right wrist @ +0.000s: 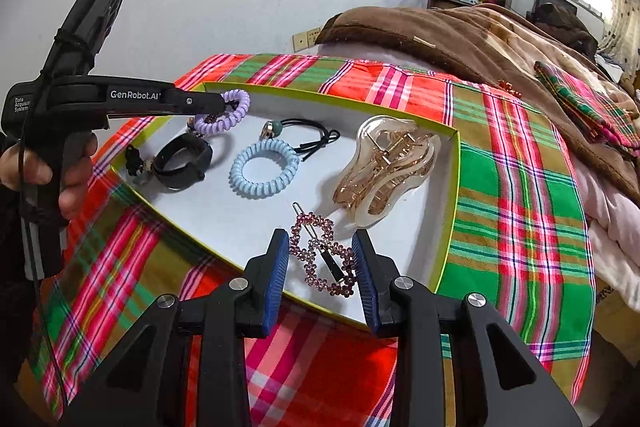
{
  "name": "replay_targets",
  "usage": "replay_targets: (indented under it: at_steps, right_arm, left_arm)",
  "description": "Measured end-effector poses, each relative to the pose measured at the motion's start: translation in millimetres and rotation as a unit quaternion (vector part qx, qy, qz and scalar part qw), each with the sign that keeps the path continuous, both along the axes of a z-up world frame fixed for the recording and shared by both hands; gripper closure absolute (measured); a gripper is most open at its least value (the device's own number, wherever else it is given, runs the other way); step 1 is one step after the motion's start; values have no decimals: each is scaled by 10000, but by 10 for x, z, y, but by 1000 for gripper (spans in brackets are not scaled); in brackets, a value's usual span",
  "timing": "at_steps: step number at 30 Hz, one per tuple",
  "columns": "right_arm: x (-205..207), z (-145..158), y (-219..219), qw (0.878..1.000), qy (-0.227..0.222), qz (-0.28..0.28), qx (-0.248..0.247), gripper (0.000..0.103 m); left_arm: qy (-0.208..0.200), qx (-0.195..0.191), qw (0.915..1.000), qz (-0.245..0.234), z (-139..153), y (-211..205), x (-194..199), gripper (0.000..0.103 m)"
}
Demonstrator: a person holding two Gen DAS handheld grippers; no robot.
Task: Organize jewelry
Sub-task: 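Carry the lavender coil and rhinestone brooch over the yellow box, then open both grippers to drop the coil and brooch into the box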
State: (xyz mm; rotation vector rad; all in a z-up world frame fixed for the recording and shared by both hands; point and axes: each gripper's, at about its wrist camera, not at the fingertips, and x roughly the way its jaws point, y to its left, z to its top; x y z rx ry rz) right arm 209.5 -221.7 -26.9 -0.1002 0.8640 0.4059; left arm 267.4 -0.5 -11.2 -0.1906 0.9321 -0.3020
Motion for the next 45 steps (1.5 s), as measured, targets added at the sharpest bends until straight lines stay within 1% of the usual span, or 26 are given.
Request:
replay_targets:
  at_steps: [20, 31, 39, 41, 45]
  right_arm:
    - [69, -41, 7, 9998, 30, 40, -188, 69]
    - [143, -74, 0, 9998, 187, 19, -98, 69]
    - [179, -93, -5, 9996, 290, 44, -48, 69]
    - [185, -93, -4, 9995, 319, 45, -37, 69]
    - [190, -94, -4, 9994, 337, 47, -41, 69]
  left_arm:
    - [231, 114, 9997, -2, -217, -63, 72, 92]
    - [208, 212, 9996, 8, -213, -78, 68, 92]
    - [216, 213, 9995, 8, -220, -86, 71, 92]
    - [222, 209, 9995, 2, -219, -90, 66, 91]
    - [216, 206, 9995, -31, -215, -98, 61, 84]
